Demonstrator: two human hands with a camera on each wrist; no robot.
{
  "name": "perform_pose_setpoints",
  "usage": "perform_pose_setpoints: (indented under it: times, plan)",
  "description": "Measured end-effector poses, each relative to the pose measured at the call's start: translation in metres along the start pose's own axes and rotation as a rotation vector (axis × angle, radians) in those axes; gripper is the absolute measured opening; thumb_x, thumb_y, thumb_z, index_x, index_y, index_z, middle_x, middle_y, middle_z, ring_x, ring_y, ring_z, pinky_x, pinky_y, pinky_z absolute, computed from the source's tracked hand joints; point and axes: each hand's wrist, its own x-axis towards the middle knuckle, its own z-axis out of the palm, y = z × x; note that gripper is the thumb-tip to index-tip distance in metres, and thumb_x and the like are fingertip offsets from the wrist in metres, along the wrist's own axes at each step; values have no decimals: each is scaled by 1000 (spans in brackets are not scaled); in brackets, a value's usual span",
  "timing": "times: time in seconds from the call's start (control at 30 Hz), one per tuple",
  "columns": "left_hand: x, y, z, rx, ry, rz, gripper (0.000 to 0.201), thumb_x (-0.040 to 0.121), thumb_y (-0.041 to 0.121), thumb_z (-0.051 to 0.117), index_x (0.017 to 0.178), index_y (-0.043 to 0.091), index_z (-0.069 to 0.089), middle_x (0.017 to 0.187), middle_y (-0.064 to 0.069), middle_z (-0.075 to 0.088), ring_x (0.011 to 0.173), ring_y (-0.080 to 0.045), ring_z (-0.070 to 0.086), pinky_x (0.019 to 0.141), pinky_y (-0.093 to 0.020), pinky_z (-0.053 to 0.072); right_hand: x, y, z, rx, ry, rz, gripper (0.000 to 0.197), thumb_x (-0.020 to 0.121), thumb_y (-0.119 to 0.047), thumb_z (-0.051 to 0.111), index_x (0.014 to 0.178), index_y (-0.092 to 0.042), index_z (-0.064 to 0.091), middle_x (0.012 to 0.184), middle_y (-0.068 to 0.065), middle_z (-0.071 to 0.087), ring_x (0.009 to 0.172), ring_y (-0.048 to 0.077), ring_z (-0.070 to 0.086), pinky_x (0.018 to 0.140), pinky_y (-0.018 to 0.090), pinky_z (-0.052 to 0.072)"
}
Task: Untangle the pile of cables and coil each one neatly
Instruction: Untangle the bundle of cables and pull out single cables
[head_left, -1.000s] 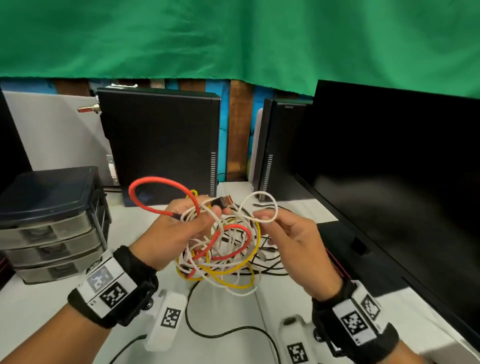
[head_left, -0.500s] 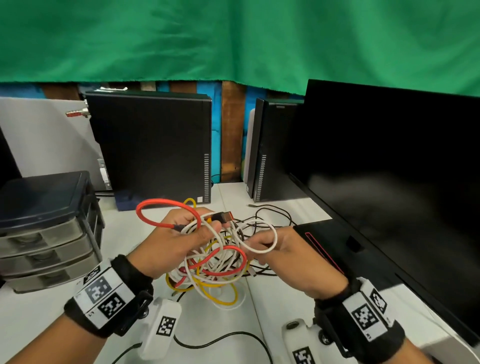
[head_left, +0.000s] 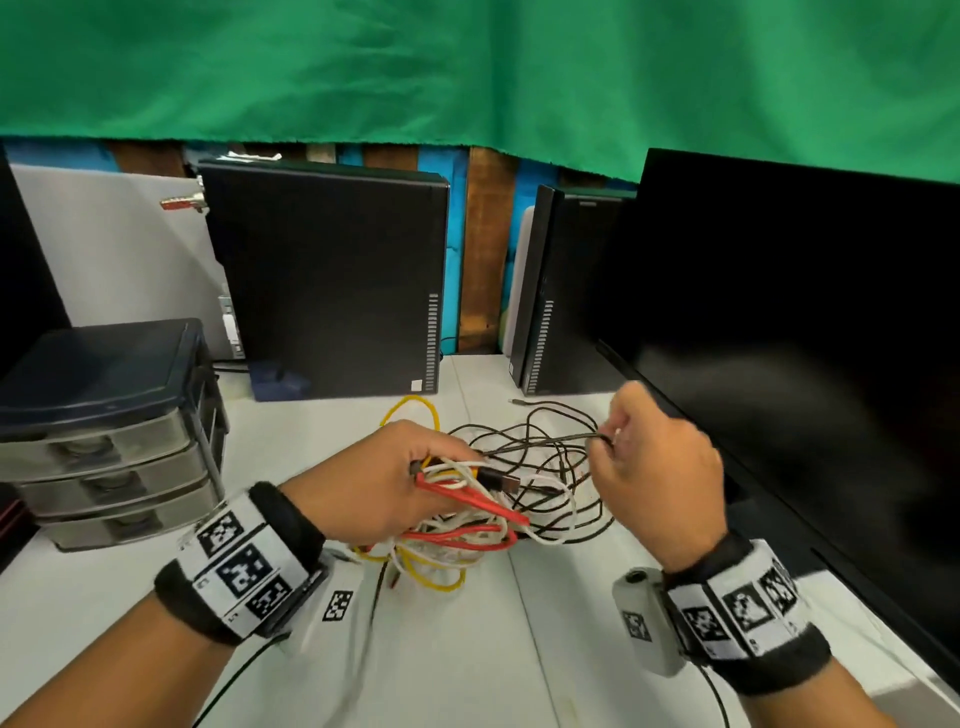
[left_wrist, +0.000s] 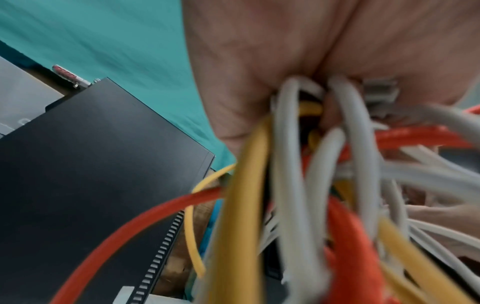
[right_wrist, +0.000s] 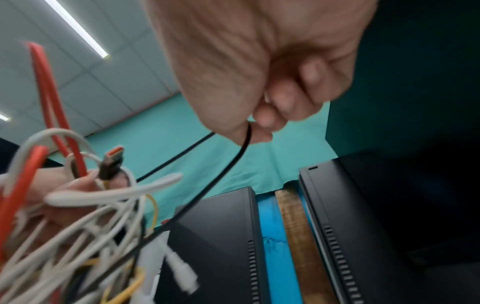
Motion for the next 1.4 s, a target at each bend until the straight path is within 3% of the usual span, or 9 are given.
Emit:
perform_pose_setpoints:
  times: [0.1,0.27,0.33,0.43,0.53,0.67,0.9,1.1,1.4]
  plan:
    - [-3,-10,-12,28,36,-38,23,89,24,72,110,32,75,102,16,75,98,-7,71,90,-35,58,12,22,-3,117,-6,198,19,96,-36,58,95,-18,58,49,-3,52,44,20,48,46,28,36]
    - [-11,-20,-34,49,120,-37,15,88,25,71,101,32,76,94,15,76,91,-6,72,81,-26,58,25,33,-25,960,-239,673,31,103,-39,50,104,-13,67,56,7,63,44,13,57,38,20,42]
    - [-15,-27,-41,46,166,-69,15,88,26,71,97,37,76,91,13,76,87,-6,72,77,-27,58,26,30,-27,1076,-161,632,32,102,-41,48,106,-17,69,92,10,76,79,17,74,54,24,57]
    - [-18,-40,-49,97,221,-107,12,89,27,72,92,38,76,84,6,74,78,-14,70,70,-32,56,25,27,-22,902,10,469,33,100,-47,48,106,-26,73,119,-2,69,110,8,66,68,33,61]
    - [-22,-54,-54,185,256,-154,5,89,25,73,91,27,78,80,2,72,75,-19,68,71,-40,56,24,27,-26,902,-134,517,51,100,-59,34,104,-23,70,92,10,75,75,19,71,56,32,56]
    - [-32,-77,-66,230,373,-295,7,87,20,76,91,26,79,80,2,74,79,-20,70,79,-35,54,34,43,-43,1205,-238,680,52,98,-54,43,102,-10,69,52,9,57,36,16,42,39,24,34]
    - [-30,-66,-69,112,419,-273,26,76,17,84,97,31,76,89,13,76,82,-7,72,74,-26,60,23,35,-29,941,-446,419,12,90,-15,69,94,-4,69,55,9,53,47,18,43,45,25,35]
    - [-16,-31,-41,94,97,-156,25,79,15,82,101,25,77,98,13,76,95,-6,71,86,-32,59,9,8,-2,947,-579,380,16,90,-31,71,101,-19,71,64,7,65,47,16,42,45,21,37]
    - [-6,-4,-4,-174,-119,-225,72,73,8,86,121,44,47,104,-10,71,97,-33,69,89,-50,57,-1,-2,10,897,-475,233,18,98,-10,61,100,-19,77,62,-5,60,53,-2,52,57,9,44]
